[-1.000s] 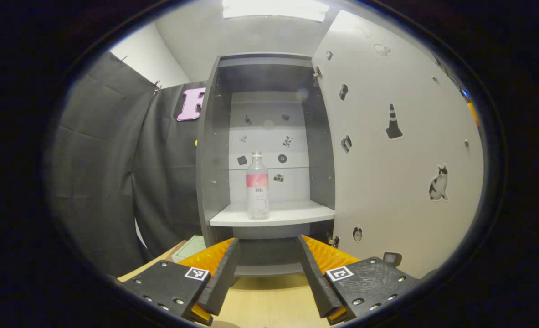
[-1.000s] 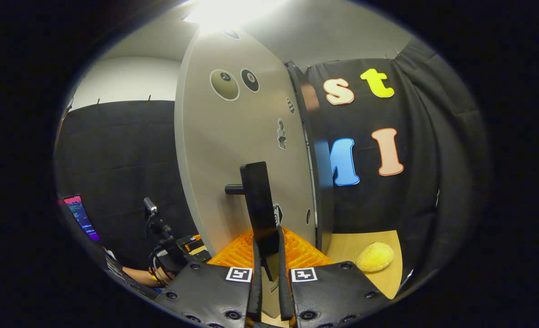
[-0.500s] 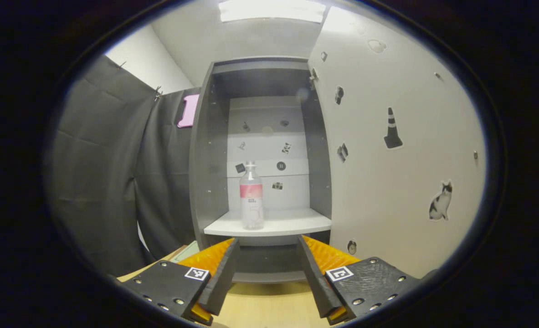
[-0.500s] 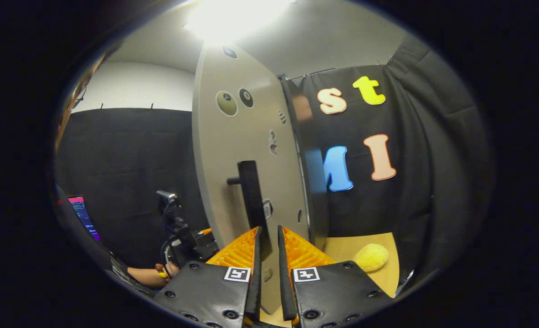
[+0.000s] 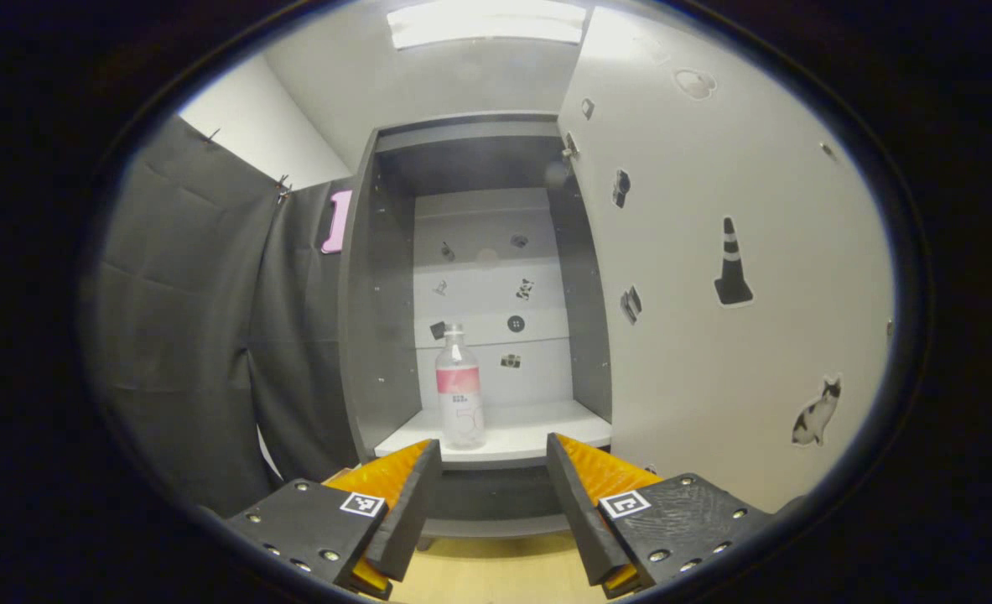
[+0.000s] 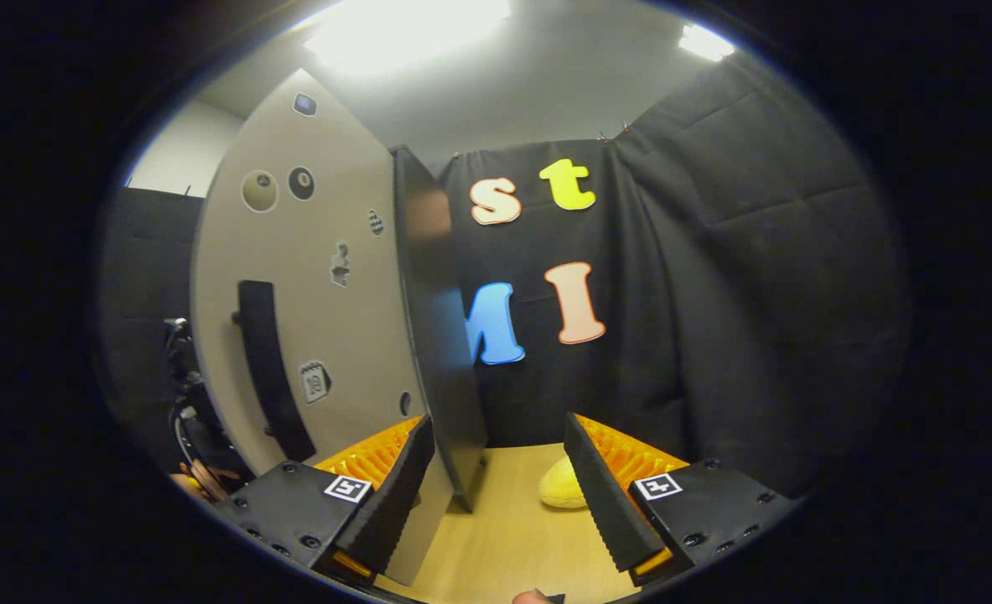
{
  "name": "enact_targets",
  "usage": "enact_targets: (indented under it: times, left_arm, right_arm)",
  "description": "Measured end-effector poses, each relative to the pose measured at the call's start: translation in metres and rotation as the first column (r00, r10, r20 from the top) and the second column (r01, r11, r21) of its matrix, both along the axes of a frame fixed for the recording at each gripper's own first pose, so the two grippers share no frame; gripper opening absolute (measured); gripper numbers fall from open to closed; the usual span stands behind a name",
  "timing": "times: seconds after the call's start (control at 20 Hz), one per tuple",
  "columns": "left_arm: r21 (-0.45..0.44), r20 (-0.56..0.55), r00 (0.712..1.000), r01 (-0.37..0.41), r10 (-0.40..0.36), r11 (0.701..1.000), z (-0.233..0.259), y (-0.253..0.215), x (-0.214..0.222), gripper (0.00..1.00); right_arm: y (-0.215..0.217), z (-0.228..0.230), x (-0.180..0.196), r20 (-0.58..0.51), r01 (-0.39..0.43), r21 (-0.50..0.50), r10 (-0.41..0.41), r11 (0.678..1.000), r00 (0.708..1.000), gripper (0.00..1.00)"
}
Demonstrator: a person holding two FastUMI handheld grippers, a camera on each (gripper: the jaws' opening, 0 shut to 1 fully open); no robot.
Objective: Open the cabinet door with the right hand, grasp the bottle in the cabinet with the left hand and place it on the coaster, then close the cabinet door with the right hand.
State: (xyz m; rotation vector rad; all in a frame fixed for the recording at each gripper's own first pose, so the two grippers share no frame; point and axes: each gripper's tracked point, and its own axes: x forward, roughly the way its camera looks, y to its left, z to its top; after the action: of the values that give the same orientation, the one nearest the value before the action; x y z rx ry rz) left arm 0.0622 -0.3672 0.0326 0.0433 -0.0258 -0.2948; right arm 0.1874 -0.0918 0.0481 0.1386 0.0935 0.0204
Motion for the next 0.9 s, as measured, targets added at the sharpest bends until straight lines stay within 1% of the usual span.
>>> enact_targets:
  times: [0.1, 0.15, 0.3, 0.35, 0.4, 0.55, 0.6, 0.75, 0.85, 0.9]
  left_arm:
    - [0.004, 0.011, 1.000, 0.002, -0.002, 1.000, 0.007, 0.003, 0.016, 0.76]
    - [0.007, 0.015, 1.000, 0.004, -0.004, 1.000, 0.009, 0.005, 0.024, 0.75]
    - [-0.010, 0.020, 1.000, 0.009, -0.009, 1.000, 0.019, 0.013, 0.050, 0.76]
    - [-0.021, 0.018, 1.000, 0.017, -0.017, 1.000, 0.021, 0.015, 0.059, 0.78]
    - [-0.028, 0.019, 1.000, 0.022, -0.022, 0.999, 0.025, 0.018, 0.068, 0.76]
    - [-0.035, 0.011, 0.999, 0.047, -0.047, 0.998, 0.027, 0.022, 0.096, 0.76]
    - [-0.039, 0.006, 0.998, 0.057, -0.056, 0.998, 0.024, 0.022, 0.105, 0.77]
    - [-0.052, -0.007, 0.996, 0.084, -0.085, 0.995, 0.017, 0.017, 0.132, 0.76]
    - [-0.054, -0.021, 0.994, 0.104, -0.105, 0.993, 0.010, 0.012, 0.149, 0.80]
    - [-0.057, -0.030, 0.993, 0.114, -0.116, 0.992, 0.007, 0.009, 0.157, 0.80]
  right_arm:
    - [-0.015, -0.015, 0.010, -0.024, 0.084, -0.047, -0.085, 0.995, 0.996, 0.98]
    - [-0.015, -0.018, 0.012, -0.028, 0.097, -0.048, -0.099, 0.994, 0.995, 0.98]
    - [-0.008, -0.024, 0.019, -0.030, 0.112, -0.015, -0.113, 0.994, 0.993, 0.98]
    - [-0.006, -0.025, 0.022, -0.029, 0.122, -0.015, -0.122, 0.992, 0.992, 0.98]
    - [-0.005, -0.025, 0.025, -0.028, 0.133, -0.016, -0.134, 0.991, 0.991, 0.98]
    - [0.004, -0.031, 0.033, -0.042, 0.157, -0.027, -0.158, 0.987, 0.987, 0.98]
    - [0.008, -0.032, 0.033, -0.047, 0.161, -0.033, -0.162, 0.986, 0.986, 0.98]
    - [0.011, -0.036, 0.038, -0.058, 0.187, -0.081, -0.192, 0.979, 0.980, 0.98]
    - [0.011, -0.040, 0.039, -0.068, 0.214, -0.113, -0.223, 0.970, 0.973, 0.98]
    - [0.010, -0.042, 0.040, -0.074, 0.228, -0.119, -0.238, 0.966, 0.968, 0.98]
